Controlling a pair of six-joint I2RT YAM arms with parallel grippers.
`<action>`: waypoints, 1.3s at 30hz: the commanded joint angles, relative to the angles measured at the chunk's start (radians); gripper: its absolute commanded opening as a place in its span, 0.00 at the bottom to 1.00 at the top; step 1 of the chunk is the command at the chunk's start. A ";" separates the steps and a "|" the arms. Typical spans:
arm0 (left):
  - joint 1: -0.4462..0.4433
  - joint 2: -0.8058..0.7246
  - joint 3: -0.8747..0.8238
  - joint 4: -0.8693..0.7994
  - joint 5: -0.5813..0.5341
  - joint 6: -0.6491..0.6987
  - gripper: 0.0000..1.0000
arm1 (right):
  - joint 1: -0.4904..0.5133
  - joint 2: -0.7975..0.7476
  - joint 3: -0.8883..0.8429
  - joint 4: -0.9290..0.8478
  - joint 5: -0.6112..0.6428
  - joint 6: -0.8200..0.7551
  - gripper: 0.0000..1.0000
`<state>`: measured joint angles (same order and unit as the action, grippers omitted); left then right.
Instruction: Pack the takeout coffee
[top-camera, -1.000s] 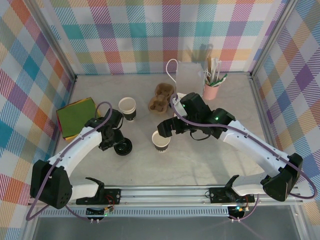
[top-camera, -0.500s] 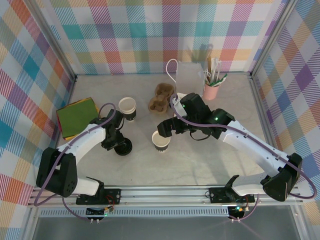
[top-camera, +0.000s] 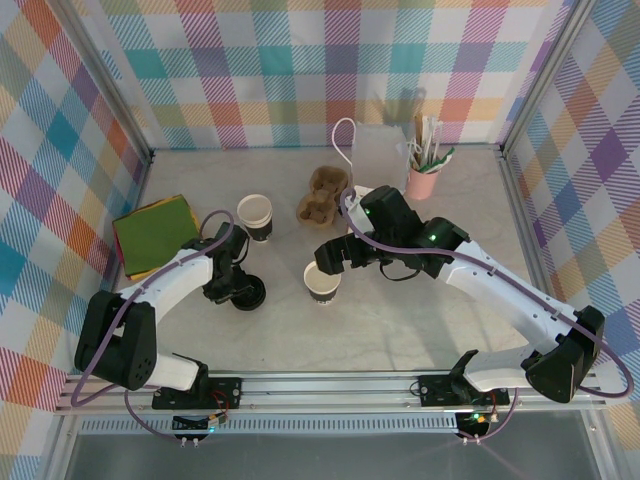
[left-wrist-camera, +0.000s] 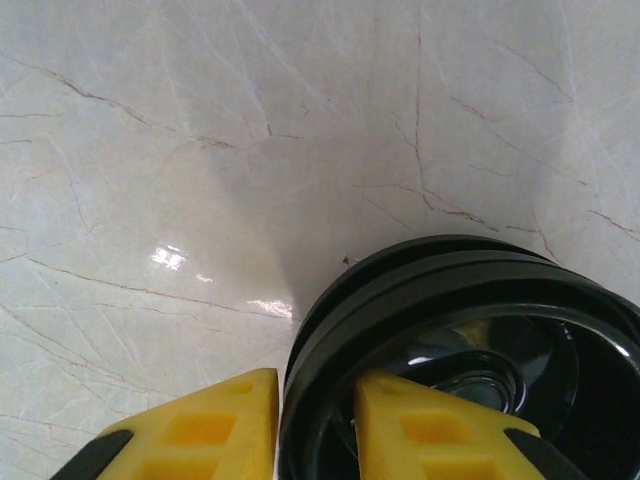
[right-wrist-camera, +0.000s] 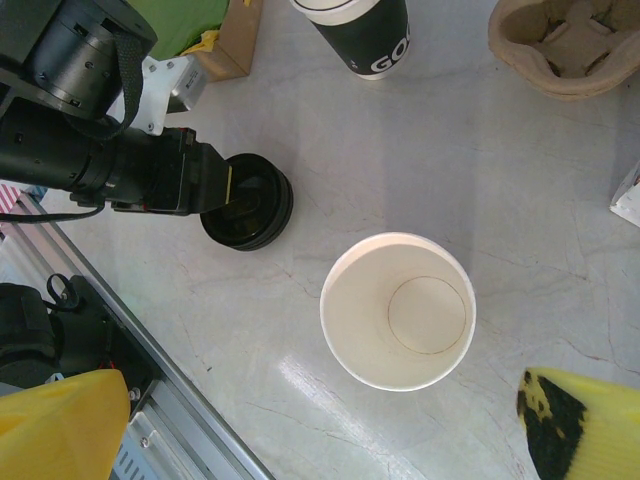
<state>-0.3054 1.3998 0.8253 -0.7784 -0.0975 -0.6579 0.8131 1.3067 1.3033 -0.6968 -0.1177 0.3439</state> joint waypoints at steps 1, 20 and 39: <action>0.012 -0.011 -0.012 -0.014 0.000 0.004 0.26 | 0.007 -0.003 -0.006 0.013 -0.011 0.009 0.99; 0.012 -0.031 -0.015 -0.028 0.002 0.012 0.14 | 0.007 -0.003 -0.004 0.011 -0.013 0.010 0.99; 0.012 -0.123 0.015 -0.093 0.016 0.005 0.07 | 0.008 0.006 0.005 0.018 -0.032 0.015 0.99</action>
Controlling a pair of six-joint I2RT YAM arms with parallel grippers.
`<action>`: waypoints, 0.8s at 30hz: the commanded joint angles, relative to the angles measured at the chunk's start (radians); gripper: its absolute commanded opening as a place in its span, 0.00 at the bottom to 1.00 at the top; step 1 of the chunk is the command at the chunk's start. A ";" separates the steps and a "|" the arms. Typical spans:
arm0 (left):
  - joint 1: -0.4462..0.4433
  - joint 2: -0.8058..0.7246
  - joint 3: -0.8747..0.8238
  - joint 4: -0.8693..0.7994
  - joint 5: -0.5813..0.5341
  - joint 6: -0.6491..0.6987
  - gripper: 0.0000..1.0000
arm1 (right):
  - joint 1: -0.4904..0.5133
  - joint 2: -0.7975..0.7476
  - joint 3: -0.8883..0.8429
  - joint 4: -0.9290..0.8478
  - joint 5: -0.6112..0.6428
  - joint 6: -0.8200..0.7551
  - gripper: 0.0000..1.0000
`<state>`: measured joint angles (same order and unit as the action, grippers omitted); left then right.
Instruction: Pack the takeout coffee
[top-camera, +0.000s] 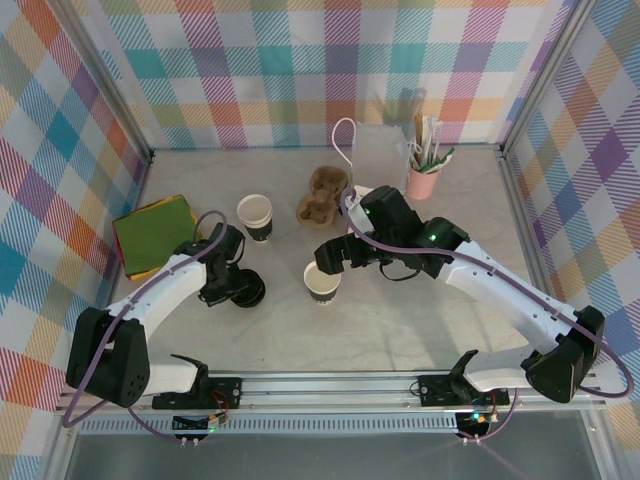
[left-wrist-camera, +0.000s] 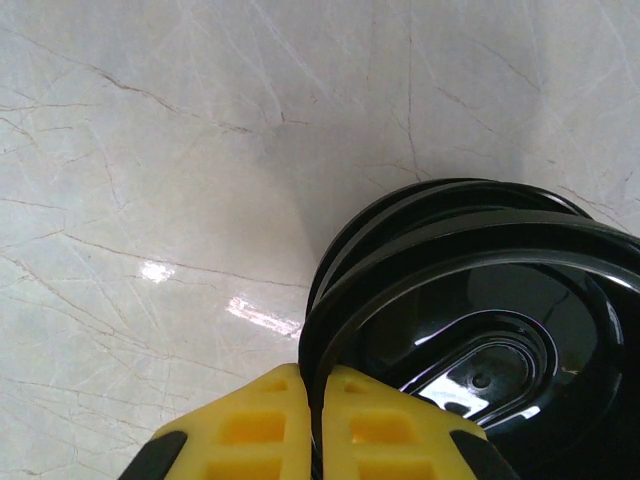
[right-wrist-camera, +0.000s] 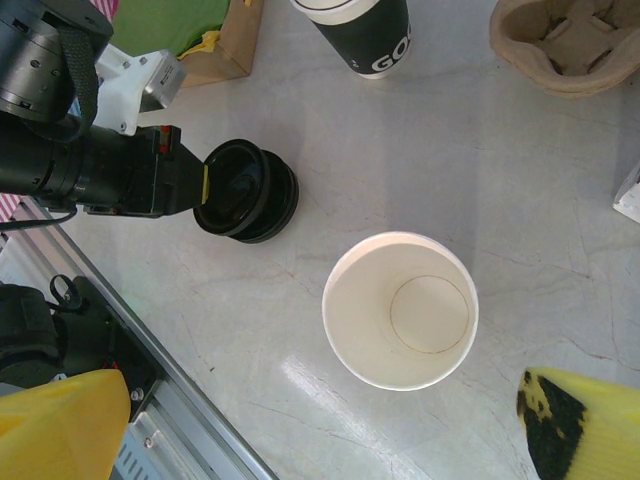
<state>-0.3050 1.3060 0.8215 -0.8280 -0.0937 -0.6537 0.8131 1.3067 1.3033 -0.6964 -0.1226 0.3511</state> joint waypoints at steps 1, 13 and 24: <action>0.012 -0.037 0.021 -0.043 0.016 -0.001 0.07 | 0.008 0.005 0.004 0.020 -0.029 0.008 0.99; 0.012 -0.175 0.029 0.032 0.150 -0.054 0.06 | 0.007 0.017 0.021 0.032 -0.042 0.012 0.99; 0.012 -0.303 0.012 0.215 0.391 -0.122 0.06 | 0.002 0.000 0.016 0.089 -0.043 0.077 0.99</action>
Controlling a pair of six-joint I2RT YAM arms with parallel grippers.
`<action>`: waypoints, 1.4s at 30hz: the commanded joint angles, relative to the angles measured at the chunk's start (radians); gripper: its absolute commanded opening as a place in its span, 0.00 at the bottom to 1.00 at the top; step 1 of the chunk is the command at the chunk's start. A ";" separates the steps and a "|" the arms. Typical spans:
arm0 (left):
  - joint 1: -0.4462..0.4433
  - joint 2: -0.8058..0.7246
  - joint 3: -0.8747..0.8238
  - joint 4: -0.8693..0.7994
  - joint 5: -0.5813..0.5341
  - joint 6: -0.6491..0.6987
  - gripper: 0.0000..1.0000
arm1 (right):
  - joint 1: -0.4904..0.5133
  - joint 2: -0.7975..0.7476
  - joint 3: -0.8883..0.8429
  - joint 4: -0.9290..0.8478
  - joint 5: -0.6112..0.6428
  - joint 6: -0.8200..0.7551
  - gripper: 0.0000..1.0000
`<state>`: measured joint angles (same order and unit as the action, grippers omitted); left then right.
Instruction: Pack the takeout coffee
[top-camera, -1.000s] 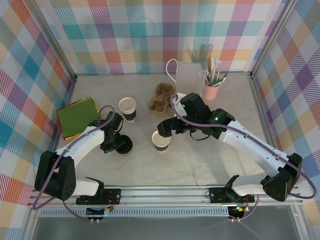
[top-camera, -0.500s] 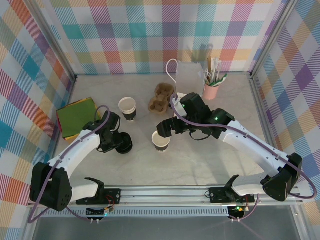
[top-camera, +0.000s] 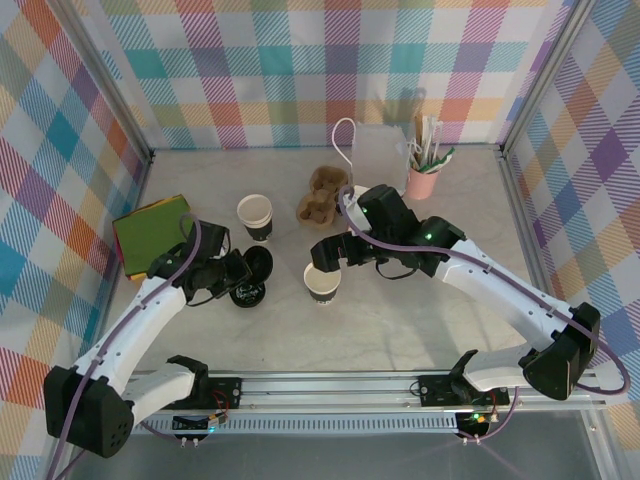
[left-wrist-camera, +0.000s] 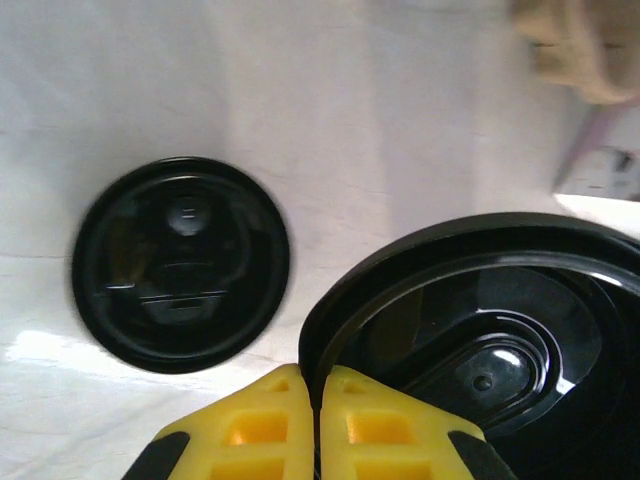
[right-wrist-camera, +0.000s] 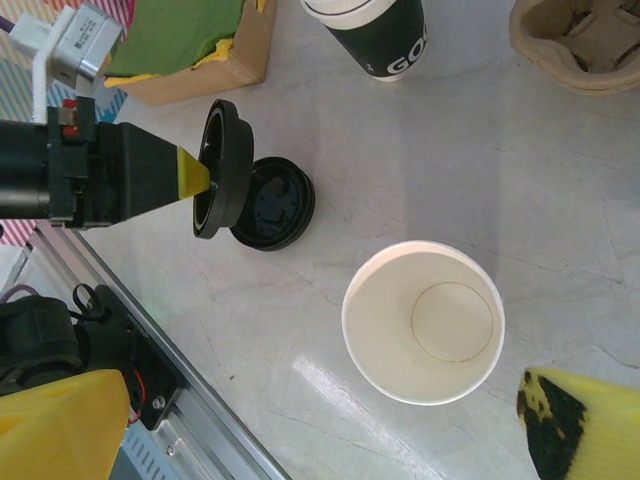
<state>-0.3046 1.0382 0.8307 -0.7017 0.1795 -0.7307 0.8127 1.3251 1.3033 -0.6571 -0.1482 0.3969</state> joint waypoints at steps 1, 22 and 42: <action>0.012 -0.046 -0.001 0.121 0.150 -0.060 0.06 | 0.001 -0.020 0.018 0.060 -0.019 0.029 0.99; 0.012 -0.079 -0.169 1.072 0.556 -0.593 0.07 | -0.073 -0.084 -0.119 0.595 -0.284 0.295 0.96; 0.003 -0.049 -0.204 1.330 0.636 -0.708 0.08 | -0.081 0.078 -0.035 0.847 -0.475 0.506 0.93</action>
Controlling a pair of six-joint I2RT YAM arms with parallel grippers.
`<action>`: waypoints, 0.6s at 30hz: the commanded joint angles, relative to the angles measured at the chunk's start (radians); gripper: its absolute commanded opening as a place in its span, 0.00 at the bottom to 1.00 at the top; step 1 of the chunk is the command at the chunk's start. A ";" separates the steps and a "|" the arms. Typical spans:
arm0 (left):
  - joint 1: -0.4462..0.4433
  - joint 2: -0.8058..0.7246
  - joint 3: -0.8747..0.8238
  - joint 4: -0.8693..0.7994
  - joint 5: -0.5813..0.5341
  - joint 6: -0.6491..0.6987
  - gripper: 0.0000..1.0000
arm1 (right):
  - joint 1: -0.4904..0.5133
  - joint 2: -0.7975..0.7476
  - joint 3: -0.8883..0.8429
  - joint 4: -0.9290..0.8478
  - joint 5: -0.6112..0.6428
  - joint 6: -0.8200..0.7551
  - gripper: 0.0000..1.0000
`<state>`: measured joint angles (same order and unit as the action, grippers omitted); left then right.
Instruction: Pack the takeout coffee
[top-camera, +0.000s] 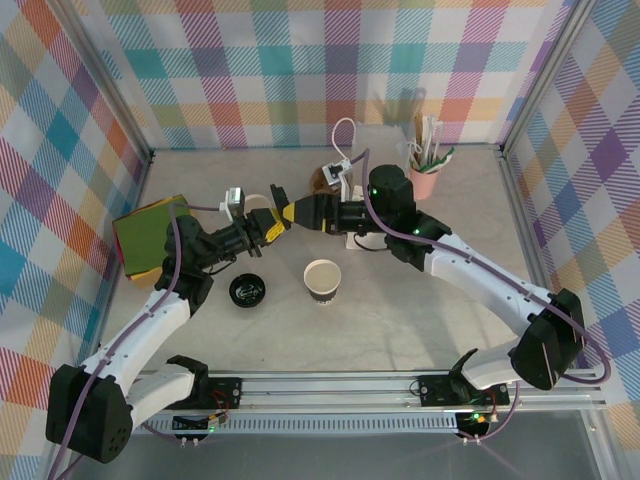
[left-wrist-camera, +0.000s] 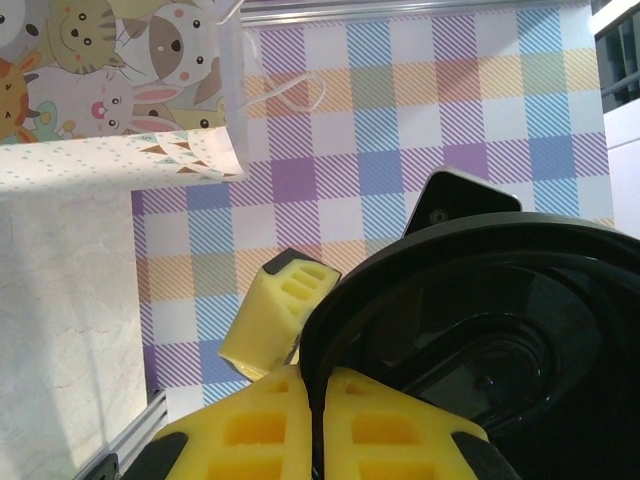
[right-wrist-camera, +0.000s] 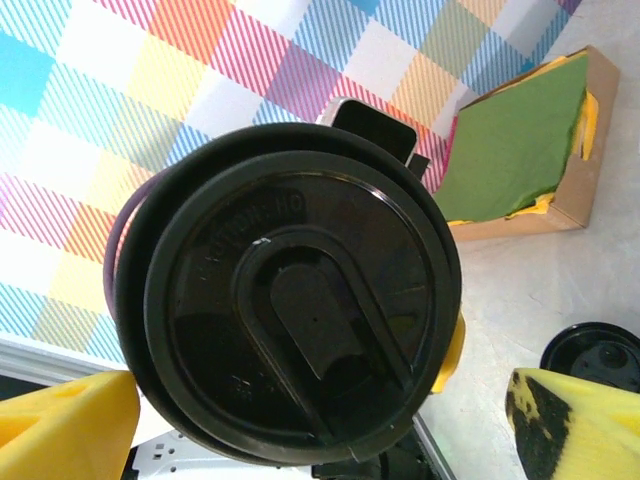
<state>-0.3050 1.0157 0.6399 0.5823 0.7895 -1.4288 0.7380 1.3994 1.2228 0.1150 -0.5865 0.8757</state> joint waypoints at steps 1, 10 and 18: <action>0.002 -0.026 -0.014 0.051 0.027 -0.012 0.08 | -0.006 0.007 0.047 0.078 -0.038 0.031 0.92; -0.005 -0.029 0.004 0.072 0.040 -0.016 0.08 | -0.006 0.036 0.063 0.125 -0.079 0.078 0.84; -0.015 -0.025 0.003 0.099 0.048 -0.017 0.08 | -0.006 0.048 0.062 0.147 -0.102 0.108 0.86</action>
<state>-0.3122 1.0065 0.6399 0.6064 0.8120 -1.4292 0.7330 1.4368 1.2476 0.2035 -0.6544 0.9607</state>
